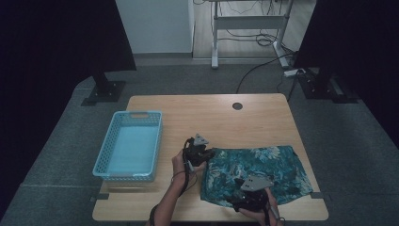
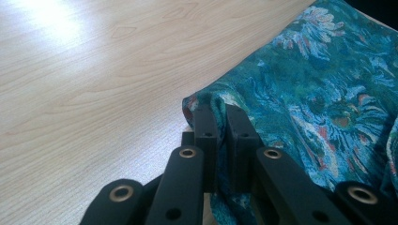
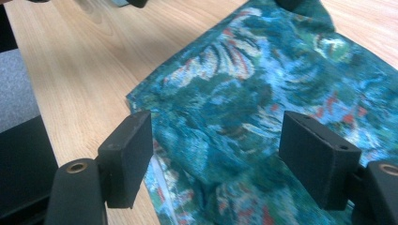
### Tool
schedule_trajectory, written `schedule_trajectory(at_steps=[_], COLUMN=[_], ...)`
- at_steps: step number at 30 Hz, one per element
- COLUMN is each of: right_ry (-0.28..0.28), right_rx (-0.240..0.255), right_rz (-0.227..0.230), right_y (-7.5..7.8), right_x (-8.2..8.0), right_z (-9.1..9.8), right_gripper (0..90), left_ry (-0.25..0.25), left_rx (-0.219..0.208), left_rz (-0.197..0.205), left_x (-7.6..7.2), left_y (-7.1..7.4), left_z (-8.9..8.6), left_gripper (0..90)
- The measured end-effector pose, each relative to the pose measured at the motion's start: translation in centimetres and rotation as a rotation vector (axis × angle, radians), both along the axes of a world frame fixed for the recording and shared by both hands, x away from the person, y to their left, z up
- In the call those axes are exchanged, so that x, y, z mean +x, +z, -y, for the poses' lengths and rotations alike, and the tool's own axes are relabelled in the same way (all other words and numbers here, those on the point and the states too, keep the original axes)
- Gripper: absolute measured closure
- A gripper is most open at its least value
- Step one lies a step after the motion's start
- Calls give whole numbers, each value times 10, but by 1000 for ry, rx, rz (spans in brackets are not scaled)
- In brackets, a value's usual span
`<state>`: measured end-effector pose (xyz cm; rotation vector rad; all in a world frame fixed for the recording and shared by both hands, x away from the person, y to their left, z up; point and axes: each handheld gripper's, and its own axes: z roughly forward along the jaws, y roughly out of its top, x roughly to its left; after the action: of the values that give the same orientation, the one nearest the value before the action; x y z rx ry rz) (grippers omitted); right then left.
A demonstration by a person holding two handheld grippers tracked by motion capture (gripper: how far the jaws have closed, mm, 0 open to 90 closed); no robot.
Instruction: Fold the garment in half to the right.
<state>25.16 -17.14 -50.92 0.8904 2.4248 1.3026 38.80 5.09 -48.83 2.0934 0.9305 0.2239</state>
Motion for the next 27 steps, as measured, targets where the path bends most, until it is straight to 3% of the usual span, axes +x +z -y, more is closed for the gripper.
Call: schedule_trajectory(at_steps=[8, 13, 27], right_ry=[46, 100, 118], right_rx=[-23, -64, -143], right_rz=[-7, -13, -60], right_y=[-3, -9, -21], right_x=[0, -2, 5], right_z=[-20, -45, -78], right_gripper=[268, 267, 267], left_ry=[3, 8, 22], left_rx=[-16, -5, 11], left_rz=[-1, -8, -29], left_x=[-2, -1, 0], left_y=[-3, -7, -17], left_z=[-3, -5, -8], left_gripper=[845, 845, 845])
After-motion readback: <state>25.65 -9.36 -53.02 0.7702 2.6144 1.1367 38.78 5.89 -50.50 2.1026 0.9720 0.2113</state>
